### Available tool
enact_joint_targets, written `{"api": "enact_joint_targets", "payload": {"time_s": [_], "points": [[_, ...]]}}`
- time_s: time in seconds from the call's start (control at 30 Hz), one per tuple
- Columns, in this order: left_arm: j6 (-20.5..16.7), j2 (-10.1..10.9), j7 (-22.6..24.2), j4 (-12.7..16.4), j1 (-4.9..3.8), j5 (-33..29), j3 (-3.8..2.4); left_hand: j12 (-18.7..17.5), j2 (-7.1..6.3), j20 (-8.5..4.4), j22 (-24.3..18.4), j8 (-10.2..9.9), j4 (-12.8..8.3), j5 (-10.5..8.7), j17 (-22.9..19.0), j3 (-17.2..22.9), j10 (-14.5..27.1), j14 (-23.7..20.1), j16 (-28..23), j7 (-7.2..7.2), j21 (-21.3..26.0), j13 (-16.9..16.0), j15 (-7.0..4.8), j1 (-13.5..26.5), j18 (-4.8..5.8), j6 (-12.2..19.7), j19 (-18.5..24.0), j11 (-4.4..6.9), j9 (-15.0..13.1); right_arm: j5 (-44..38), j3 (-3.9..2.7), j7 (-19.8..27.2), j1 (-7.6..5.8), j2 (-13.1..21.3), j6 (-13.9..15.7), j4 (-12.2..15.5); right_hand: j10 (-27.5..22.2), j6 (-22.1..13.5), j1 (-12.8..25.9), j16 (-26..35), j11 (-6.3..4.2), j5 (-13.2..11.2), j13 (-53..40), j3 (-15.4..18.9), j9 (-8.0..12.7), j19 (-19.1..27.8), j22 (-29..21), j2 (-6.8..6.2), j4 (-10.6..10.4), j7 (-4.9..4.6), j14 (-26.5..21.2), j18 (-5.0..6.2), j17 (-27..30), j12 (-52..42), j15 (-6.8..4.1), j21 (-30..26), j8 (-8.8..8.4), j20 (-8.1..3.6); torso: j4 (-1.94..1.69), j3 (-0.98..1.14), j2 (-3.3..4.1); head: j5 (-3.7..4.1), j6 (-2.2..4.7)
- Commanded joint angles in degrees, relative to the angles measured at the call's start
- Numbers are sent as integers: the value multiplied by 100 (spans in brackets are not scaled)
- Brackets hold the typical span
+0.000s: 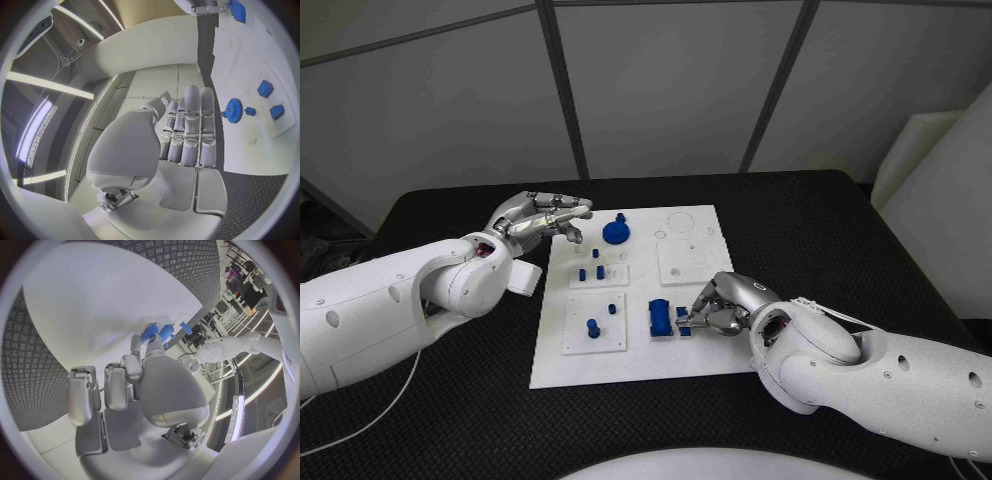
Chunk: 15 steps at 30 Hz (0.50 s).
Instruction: Assemble the parts on the task board
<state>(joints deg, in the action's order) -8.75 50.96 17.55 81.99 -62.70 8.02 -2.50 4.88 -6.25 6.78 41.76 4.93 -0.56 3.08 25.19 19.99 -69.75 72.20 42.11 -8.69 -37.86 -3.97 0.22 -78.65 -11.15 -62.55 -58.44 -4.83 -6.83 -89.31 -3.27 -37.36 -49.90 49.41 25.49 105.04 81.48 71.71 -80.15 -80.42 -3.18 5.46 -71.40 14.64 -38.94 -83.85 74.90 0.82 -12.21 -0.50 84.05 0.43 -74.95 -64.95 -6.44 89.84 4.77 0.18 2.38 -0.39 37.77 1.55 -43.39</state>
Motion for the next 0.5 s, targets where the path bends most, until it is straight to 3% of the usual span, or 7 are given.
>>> {"api": "enact_joint_targets", "payload": {"time_s": [0.03, 0.5], "points": [[54, 5, 10, 7, -4, -16, -4, -20, 31, -9, -8, -33, -30, -18, -8, -14, 28, 30, -40, 8, 40, -9, 25, -25, 70, -5, -30, -14, -9, -72, 3, 35, -6, -13, -39, -58, 53, 31, -77, -23, -17, -29, -67, 5, -13, -615, 1510, 15, 36, 4, 308, -43, -60, -70, -27, 16, -30, -40, -2, -1, 10, -6, 0], [39, 12, 22, 14, -3, -16, -4, -21, 42, -9, -15, -36, -37, -18, -11, -23, 32, 30, -47, 5, 55, -9, 27, -29, 72, -4, -41, -17, -10, -50, 1, 270, -6, -44, 314, -114, 76, 51, 162, -25, -6, -82, -103, 105, -57, -615, 1510, 22, -76, -13, 309, -43, -68, -117, -20, 16, -39, -38, 6, 5, 10, -20, -14]]}}
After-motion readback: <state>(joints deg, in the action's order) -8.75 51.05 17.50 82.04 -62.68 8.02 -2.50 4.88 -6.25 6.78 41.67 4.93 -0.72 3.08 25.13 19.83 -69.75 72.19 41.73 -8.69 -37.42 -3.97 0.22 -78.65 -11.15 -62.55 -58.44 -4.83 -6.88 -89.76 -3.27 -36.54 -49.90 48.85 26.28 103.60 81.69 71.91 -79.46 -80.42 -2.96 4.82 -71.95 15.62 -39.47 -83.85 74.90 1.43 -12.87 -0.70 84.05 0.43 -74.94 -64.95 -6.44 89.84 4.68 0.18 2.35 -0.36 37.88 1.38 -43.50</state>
